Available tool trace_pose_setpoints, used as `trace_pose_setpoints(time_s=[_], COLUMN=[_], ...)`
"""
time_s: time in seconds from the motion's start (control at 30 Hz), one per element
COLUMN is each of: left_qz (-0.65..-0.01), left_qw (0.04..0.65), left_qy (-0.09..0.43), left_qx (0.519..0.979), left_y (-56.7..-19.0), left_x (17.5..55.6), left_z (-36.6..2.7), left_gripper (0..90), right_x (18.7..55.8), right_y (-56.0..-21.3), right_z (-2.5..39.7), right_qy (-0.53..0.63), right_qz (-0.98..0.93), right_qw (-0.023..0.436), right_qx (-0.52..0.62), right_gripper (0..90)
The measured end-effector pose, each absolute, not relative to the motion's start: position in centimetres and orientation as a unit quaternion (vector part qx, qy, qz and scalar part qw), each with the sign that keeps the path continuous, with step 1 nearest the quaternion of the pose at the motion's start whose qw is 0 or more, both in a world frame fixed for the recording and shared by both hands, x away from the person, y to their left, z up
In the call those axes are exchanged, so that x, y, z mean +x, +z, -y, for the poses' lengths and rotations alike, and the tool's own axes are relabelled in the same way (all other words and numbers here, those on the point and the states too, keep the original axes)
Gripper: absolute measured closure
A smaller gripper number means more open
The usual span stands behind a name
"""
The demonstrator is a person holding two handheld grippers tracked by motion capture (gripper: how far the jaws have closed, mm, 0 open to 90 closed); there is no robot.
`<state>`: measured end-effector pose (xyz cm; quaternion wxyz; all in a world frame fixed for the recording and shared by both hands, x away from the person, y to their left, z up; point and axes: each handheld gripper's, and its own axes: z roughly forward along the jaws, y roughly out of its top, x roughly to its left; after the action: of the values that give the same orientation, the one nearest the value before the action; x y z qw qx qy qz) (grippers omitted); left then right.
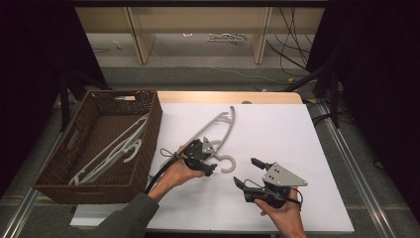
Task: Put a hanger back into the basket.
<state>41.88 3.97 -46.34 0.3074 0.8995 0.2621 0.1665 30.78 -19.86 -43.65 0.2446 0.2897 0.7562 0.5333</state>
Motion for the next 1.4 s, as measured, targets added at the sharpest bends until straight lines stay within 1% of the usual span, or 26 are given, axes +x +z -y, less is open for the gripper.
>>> trace_pose_setpoints(time_s=[0.27, 0.47, 0.5, 0.57, 0.6, 0.7, 0.8, 0.87, 1.03, 1.07, 1.1, 1.13, 1.2, 1.27, 1.3, 1.33, 1.4], left_qz=[-0.264, -0.268, -0.262, -0.267, -0.269, -0.278, -0.306, -0.323, -0.331, -0.335, -0.328, -0.339, -0.340, -0.342, -0.345, -0.335, -0.342], left_qw=[0.287, 0.288, 0.283, 0.278, 0.277, 0.260, 0.249, 0.246, 0.246, 0.249, 0.239, 0.245, 0.245, 0.236, 0.233, 0.220, 0.215], left_qy=[0.164, 0.155, 0.160, 0.152, 0.152, 0.147, 0.118, 0.098, 0.079, 0.079, 0.076, 0.075, 0.075, 0.074, 0.076, 0.076, 0.076], left_qx=[0.906, 0.906, 0.909, 0.910, 0.910, 0.913, 0.911, 0.908, 0.908, 0.905, 0.911, 0.905, 0.905, 0.907, 0.906, 0.913, 0.911], left_y=[-47.3, -47.6, -47.7, -47.7, -47.6, -47.4, -47.2, -47.2, -47.1, -47.1, -47.0, -47.1, -47.1, -46.9, -46.9, -46.8, -46.7], left_x=[43.2, 43.7, 43.9, 44.2, 44.3, 44.6, 45.2, 45.5, 45.9, 46.0, 46.1, 46.1, 46.2, 46.3, 46.2, 46.3, 46.2], left_z=[-3.8, -3.7, -3.7, -3.6, -3.5, -3.1, -2.9, -3.0, -3.2, -3.1, -3.3, -3.2, -3.2, -3.2, -3.0, -3.0, -2.7], left_gripper=[42.7, 44.7, 45.1, 45.7, 48.0, 49.9, 52.3, 55.3, 57.3, 58.0, 58.8, 60.0, 62.4, 64.1, 65.0, 65.9, 67.6], right_x=[30.8, 30.8, 30.7, 30.8, 30.8, 30.7, 30.8, 30.8, 30.8, 30.7, 30.7, 30.8, 30.8, 30.7, 30.8, 30.8, 30.7], right_y=[-43.7, -43.7, -43.6, -43.7, -43.6, -43.6, -43.6, -43.6, -43.6, -43.6, -43.6, -43.6, -43.6, -43.6, -43.6, -43.6, -43.6], right_z=[19.7, 19.6, 19.7, 19.6, 19.7, 19.7, 19.7, 19.8, 19.7, 19.7, 19.7, 19.7, 19.7, 19.7, 19.7, 19.7, 19.7], right_qy=[0.539, 0.541, 0.531, 0.541, 0.532, 0.531, 0.534, 0.533, 0.533, 0.533, 0.533, 0.534, 0.533, 0.533, 0.535, 0.533, 0.535], right_qz=[-0.755, -0.755, -0.761, -0.755, -0.759, -0.761, -0.760, -0.759, -0.759, -0.759, -0.759, -0.758, -0.759, -0.759, -0.756, -0.758, -0.758], right_qw=[0.240, 0.238, 0.240, 0.239, 0.243, 0.241, 0.241, 0.249, 0.250, 0.246, 0.243, 0.249, 0.250, 0.243, 0.251, 0.250, 0.248], right_qx=[0.286, 0.284, 0.286, 0.284, 0.284, 0.285, 0.283, 0.279, 0.279, 0.281, 0.283, 0.280, 0.279, 0.284, 0.280, 0.280, 0.280], right_gripper=[20.7, 20.7, 20.7, 20.7, 20.7, 20.7, 20.7, 20.7, 20.8, 20.9, 20.9, 20.9, 20.9, 21.0, 21.0, 21.0, 21.0])
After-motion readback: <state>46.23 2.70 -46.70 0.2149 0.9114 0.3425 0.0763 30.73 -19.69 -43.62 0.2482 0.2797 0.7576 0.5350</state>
